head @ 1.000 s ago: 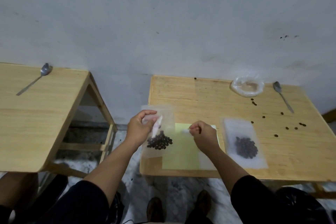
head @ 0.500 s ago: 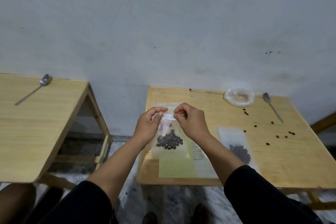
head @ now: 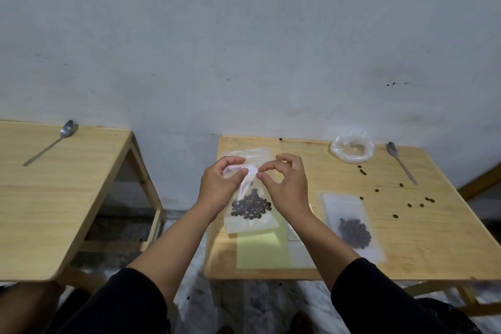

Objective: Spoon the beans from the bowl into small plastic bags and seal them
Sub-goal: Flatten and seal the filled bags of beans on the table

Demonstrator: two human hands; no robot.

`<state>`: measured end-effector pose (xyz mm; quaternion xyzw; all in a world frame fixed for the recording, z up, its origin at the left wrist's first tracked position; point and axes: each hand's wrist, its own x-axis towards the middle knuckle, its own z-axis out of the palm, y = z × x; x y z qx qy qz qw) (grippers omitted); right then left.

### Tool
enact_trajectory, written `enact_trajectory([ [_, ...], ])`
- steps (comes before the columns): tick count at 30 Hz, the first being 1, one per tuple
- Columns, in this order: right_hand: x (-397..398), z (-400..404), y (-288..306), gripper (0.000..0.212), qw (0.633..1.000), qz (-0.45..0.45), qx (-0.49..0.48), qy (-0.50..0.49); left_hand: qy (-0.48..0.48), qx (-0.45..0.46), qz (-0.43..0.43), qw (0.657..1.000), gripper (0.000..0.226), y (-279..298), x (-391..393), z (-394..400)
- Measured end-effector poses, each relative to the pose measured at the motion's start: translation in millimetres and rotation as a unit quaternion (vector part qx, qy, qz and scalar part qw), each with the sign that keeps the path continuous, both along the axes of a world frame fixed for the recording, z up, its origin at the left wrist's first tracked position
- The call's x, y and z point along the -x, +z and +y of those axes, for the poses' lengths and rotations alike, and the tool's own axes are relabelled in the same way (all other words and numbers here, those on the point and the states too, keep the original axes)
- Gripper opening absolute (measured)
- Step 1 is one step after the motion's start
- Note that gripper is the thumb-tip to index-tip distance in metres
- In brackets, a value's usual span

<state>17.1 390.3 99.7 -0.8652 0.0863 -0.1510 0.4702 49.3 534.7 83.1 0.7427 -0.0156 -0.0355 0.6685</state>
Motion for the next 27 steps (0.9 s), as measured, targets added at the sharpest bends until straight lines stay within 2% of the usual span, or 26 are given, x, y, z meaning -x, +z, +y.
enact_trajectory([
  [4, 3, 3, 1, 0.006, 0.989, 0.065, -0.136, 0.005, -0.017, -0.001, -0.009, 1.0, 0.015, 2, 1, -1],
  [7, 4, 8, 6, 0.006, 0.97, 0.068, -0.231, 0.011, -0.038, 0.002, -0.004, 0.999, 0.014, 2, 3, -4],
  [16, 3, 17, 4, 0.015, 0.968, 0.052, -0.233, -0.081, -0.02, -0.021, -0.003, 1.0, 0.012, 3, 8, -6],
  [24, -8, 11, 2, 0.019, 0.969, 0.049, -0.224, -0.092, 0.02, -0.031, -0.013, 0.999, 0.015, -1, -4, -20],
  [27, -12, 0, -4, 0.017, 0.97, 0.059, -0.23, -0.05, 0.042, -0.026, -0.006, 0.999, 0.016, -7, -14, -22],
])
